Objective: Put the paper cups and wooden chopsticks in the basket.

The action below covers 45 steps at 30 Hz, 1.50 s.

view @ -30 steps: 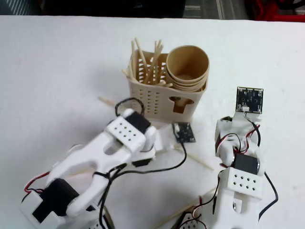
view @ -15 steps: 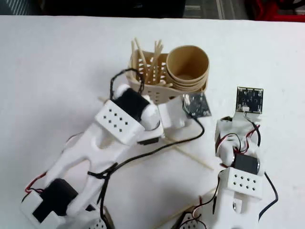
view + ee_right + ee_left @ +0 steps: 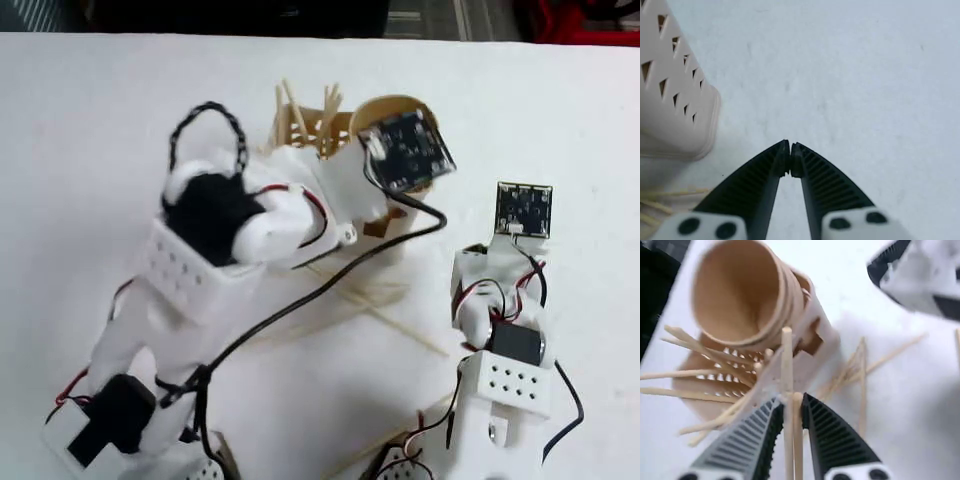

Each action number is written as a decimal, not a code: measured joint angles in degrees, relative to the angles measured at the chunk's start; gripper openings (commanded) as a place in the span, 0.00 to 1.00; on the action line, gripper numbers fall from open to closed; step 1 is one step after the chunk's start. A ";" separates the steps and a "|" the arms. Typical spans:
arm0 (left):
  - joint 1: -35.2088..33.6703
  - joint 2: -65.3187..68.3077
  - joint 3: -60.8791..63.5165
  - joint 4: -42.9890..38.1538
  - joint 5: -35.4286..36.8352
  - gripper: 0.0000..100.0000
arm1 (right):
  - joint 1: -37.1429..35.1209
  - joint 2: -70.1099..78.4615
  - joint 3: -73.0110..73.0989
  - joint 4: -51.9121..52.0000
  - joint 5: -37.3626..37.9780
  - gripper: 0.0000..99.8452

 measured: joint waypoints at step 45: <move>-9.23 9.41 -10.02 -34.29 9.76 0.02 | 0.18 0.00 0.00 0.00 0.00 0.02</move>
